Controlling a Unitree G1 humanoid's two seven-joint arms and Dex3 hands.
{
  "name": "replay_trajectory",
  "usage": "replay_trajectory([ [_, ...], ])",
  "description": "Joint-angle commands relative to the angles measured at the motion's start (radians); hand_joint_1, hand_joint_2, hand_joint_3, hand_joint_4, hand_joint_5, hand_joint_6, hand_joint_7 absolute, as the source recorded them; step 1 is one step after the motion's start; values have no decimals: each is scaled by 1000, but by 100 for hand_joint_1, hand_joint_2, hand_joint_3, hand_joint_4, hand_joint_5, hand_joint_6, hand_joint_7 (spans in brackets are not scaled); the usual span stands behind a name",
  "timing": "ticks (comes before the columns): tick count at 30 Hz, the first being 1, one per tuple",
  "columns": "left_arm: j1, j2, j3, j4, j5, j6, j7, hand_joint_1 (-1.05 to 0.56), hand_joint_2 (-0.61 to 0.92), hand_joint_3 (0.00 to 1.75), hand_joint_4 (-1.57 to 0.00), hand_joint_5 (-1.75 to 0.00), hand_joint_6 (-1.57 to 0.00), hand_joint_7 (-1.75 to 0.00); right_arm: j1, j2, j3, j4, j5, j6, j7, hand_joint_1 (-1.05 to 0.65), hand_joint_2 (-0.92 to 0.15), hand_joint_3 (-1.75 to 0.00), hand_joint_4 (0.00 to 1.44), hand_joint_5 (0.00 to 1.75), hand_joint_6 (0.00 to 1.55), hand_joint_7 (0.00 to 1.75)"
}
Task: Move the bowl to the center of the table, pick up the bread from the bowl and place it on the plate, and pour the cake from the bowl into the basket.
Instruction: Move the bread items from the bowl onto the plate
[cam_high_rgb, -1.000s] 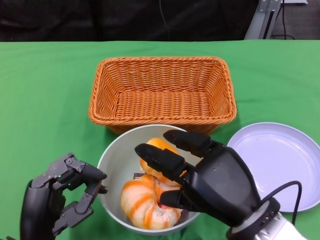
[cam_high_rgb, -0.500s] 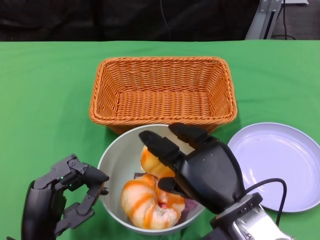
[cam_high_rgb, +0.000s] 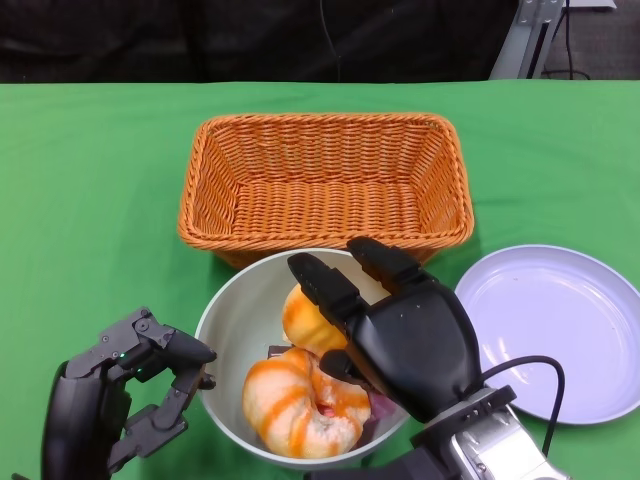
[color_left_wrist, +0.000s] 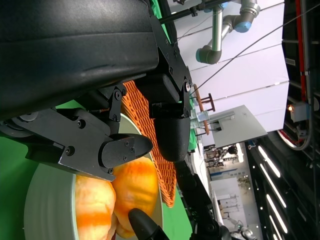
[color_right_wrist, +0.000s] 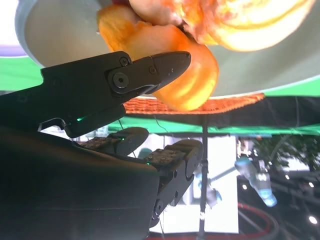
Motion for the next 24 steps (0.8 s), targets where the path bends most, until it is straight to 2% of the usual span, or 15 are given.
replay_trajectory([
  [1,-5,12,8,10,3,-9,12,-5,76,69,-75,-143,-76,-117,15,2,8,-44,-7,37,68,-75,-92,-7,28,0,20,0],
  [7,-8,11,9,11,4,-14,13,-4,76,70,-76,-142,-76,-117,38,30,0,-92,36,88,175,-77,-92,-12,25,0,17,0],
  [10,-5,10,8,5,3,-9,13,-3,76,72,-75,-142,-77,-116,55,47,-20,-138,104,105,262,-75,-92,-15,24,0,15,0],
  [13,-7,15,11,14,18,-21,17,-3,75,74,-75,-142,-77,-116,74,41,-44,-218,185,113,383,-76,-92,-19,26,2,16,1],
  [17,-12,18,15,25,24,-31,19,-4,75,74,-75,-142,-77,-116,79,31,-63,-286,233,130,484,-79,-92,-22,28,3,17,1],
  [24,-11,17,14,20,25,-24,23,-2,74,76,-75,-143,-78,-115,61,22,-66,-282,213,153,522,-81,-92,-24,27,2,18,1],
])
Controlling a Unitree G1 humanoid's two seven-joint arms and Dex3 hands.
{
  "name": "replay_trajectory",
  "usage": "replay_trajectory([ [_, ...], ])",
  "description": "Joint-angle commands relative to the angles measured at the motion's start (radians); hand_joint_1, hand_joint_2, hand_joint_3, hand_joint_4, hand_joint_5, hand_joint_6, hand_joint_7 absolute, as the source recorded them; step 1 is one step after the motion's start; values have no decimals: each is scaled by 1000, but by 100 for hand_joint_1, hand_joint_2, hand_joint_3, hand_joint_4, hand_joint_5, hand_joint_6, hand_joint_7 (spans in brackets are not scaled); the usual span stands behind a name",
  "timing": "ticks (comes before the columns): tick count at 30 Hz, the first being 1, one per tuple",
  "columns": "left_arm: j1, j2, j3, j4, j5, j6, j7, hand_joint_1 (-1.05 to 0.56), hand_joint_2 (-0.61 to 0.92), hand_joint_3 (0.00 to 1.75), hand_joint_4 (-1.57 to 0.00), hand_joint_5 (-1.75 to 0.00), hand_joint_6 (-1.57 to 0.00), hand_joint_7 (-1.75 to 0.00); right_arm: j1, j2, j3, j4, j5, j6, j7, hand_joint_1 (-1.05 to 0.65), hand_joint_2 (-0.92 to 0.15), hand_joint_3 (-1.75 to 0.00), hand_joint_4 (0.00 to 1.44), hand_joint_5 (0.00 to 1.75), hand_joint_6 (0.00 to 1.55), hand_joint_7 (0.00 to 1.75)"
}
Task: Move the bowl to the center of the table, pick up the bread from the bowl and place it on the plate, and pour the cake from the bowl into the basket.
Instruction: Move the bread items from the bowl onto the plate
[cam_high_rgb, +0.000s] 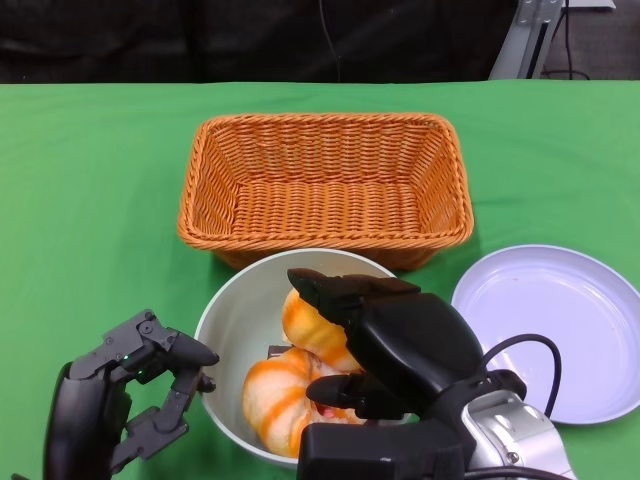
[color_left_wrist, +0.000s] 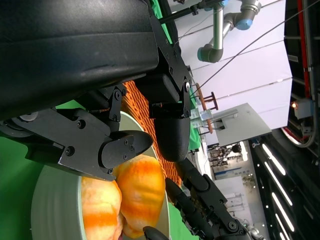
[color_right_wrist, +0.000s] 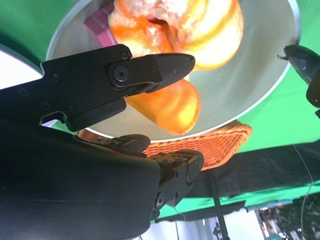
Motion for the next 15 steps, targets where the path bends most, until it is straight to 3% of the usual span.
replay_trajectory([
  [1,-4,14,7,-4,-12,-6,10,-2,73,77,-75,-142,-78,-114,-10,-14,-3,12,-29,16,-1,-81,-92,-23,27,2,18,1],
  [15,4,14,5,-7,-15,-5,9,-4,73,79,-75,-139,-78,-113,-38,9,46,148,-151,45,-94,-81,-92,-19,20,0,16,0],
])
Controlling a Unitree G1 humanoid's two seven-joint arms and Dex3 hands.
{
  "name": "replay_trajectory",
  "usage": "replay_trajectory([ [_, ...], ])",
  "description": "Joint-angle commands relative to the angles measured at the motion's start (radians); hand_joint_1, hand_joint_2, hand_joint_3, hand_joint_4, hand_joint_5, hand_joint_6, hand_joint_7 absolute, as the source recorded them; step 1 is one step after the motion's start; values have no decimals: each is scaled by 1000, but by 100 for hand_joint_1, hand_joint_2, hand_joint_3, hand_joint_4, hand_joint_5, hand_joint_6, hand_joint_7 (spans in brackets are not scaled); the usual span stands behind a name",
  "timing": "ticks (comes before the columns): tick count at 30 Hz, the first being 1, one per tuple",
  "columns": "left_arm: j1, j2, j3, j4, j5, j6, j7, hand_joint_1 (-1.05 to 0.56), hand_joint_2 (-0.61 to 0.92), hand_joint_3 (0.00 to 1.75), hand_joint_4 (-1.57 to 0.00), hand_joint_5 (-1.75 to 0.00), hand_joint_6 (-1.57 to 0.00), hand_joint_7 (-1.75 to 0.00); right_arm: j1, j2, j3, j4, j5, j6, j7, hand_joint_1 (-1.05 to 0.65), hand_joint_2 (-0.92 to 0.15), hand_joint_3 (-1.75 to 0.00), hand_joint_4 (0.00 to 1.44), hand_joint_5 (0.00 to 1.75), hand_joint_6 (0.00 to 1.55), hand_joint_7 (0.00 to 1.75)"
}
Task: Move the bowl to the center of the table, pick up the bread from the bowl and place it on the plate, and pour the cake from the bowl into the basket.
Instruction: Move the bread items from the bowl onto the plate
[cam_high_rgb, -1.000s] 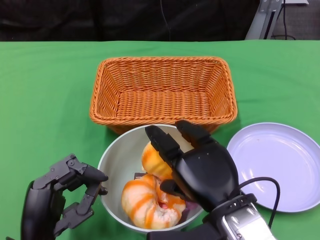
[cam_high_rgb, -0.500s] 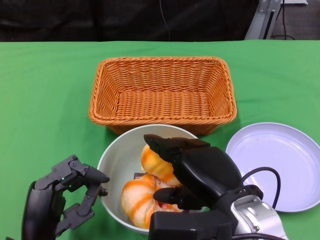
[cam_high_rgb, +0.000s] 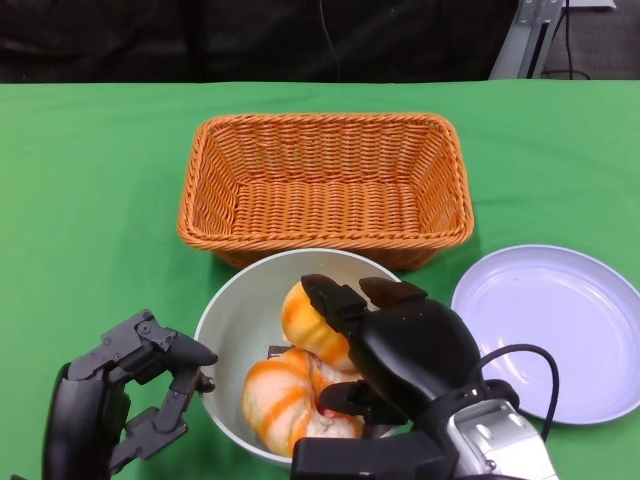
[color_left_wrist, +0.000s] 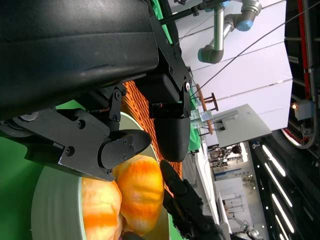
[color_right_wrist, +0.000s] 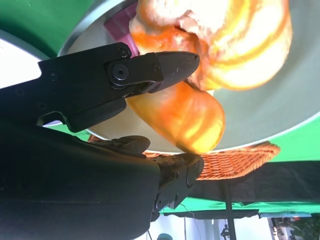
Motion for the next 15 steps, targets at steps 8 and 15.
replay_trajectory([
  [8,3,12,2,-14,-9,-5,9,-3,72,82,-75,-139,-77,-115,-44,10,20,97,-62,27,-73,-81,-92,-19,20,1,16,1],
  [15,-1,11,3,-4,-5,-17,13,-4,70,83,-76,-140,-78,-116,-70,13,16,161,-49,19,-137,-77,-92,-19,24,3,18,1],
])
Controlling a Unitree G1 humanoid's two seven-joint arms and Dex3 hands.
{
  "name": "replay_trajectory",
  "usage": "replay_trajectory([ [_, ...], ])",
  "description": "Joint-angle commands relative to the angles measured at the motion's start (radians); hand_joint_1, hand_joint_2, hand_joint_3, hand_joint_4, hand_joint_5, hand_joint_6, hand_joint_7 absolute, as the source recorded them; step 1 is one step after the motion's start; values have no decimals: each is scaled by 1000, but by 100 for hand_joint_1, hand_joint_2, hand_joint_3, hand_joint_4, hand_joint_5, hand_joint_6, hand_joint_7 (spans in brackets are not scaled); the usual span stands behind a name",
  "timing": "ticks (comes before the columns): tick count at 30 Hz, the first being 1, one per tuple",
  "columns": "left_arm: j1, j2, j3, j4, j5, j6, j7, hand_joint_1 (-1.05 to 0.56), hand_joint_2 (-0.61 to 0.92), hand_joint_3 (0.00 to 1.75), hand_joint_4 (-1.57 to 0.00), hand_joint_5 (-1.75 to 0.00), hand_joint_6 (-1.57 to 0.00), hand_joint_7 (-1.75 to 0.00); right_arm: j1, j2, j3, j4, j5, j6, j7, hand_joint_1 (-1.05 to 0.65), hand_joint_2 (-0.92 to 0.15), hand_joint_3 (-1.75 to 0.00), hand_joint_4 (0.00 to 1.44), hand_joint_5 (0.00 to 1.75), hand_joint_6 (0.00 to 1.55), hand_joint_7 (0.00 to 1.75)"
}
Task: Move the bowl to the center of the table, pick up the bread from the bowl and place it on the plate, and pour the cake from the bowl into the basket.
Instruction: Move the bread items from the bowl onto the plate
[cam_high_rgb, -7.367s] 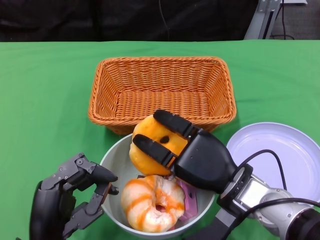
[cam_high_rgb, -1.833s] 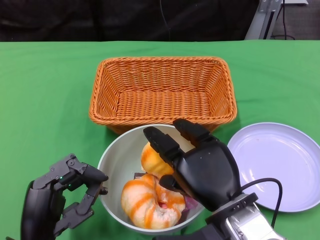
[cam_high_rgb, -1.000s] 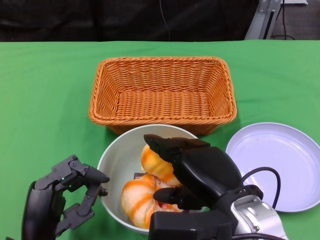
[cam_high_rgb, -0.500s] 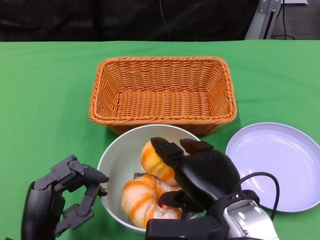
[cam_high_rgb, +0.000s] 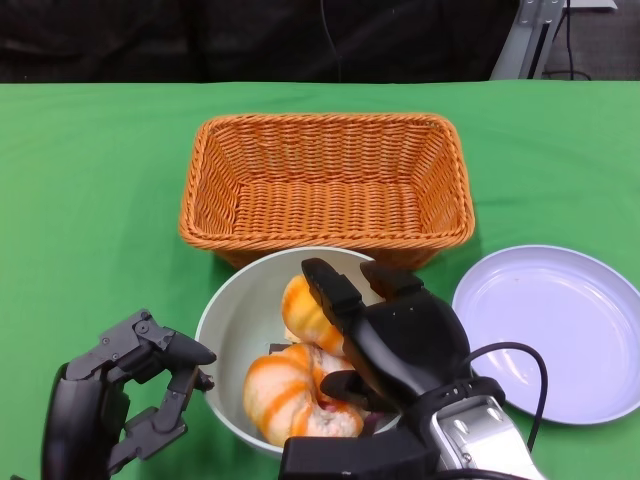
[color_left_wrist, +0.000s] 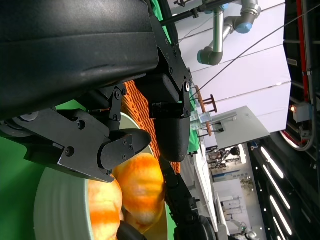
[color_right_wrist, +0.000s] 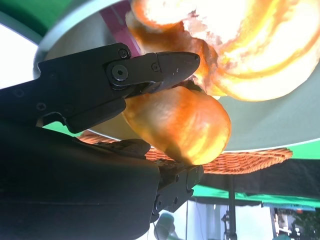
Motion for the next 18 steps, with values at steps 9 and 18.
replay_trajectory([
  [9,4,11,2,-11,4,-7,13,-3,70,85,-75,-141,-77,-117,-20,-7,-30,27,57,-11,-26,-71,-92,-20,32,7,22,2],
  [18,-4,15,0,3,-11,-11,0,-3,71,84,-75,-143,-76,-119,-21,-15,-46,26,87,-56,-96,-68,-92,-19,44,12,33,6],
])
